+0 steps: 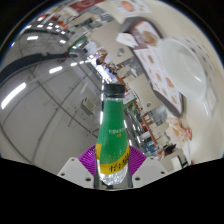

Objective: Pour water

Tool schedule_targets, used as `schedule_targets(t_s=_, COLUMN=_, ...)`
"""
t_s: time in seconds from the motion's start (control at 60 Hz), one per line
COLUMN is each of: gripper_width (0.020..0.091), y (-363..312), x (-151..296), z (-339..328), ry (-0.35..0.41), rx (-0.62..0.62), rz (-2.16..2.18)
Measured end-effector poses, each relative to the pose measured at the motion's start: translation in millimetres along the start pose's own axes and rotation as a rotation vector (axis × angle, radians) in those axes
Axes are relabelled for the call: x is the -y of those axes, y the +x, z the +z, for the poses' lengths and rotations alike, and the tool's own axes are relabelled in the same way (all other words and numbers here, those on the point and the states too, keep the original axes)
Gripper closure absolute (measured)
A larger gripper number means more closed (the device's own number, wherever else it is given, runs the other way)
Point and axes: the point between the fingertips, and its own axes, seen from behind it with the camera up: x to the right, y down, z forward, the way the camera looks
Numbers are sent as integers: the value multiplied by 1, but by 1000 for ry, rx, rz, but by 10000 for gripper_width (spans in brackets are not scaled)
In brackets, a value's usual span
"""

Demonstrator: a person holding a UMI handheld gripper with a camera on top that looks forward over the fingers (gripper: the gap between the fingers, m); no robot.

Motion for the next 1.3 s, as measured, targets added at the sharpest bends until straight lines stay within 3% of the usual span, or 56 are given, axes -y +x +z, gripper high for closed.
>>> schedule_targets(t_s=0.033, gripper_width=728, y=-21, x=-20, z=-15, ry=-20, rx=-1, rz=-141)
schedule_targets(t_s=0.133, gripper_width=728, y=-66, x=18, z=-18, ry=3, rx=-120, rz=-731)
schedule_targets(t_s=0.183, gripper_width=725, y=-92, x=55, z=-37, ry=74, rx=-188, rz=-1052)
schedule_targets(t_s=0.283, gripper_width=724, y=-126, x=139, z=-69, ry=262, rx=-431, rz=-1627)
schedule_targets(t_s=0.35, gripper_width=728, y=-132, x=193, z=-103, ry=348, rx=-580, rz=-1876)
schedule_targets(t_s=0.483, gripper_width=729, y=-71, x=274, z=-164, ry=356, rx=-877, rz=-1982)
schedule_targets(t_s=0.683, gripper_width=718, y=-4, x=310, z=-187, ry=287, rx=-966, rz=-1988)
schedule_targets(t_s=0.783, gripper_width=722, y=-4, x=311, z=-184, ry=372, rx=-881, rz=-2008)
schedule_targets(t_s=0.967, gripper_width=720, y=-5, x=313, z=-185, ry=371, rx=-926, rz=-2000)
schedule_targets(t_s=1.1, gripper_width=538, y=0, x=313, z=-195, ry=340, rx=-1043, rz=-1942)
schedule_targets(t_s=1.167, gripper_width=263, y=17, x=324, z=-220, ry=299, rx=-1234, rz=-1850)
schedule_targets(t_s=1.183, gripper_width=235, y=18, x=323, z=-225, ry=301, rx=-1258, rz=-1837)
schedule_targets(t_s=1.3, gripper_width=257, y=10, x=288, z=-232, ry=312, rx=-1275, rz=-1799)
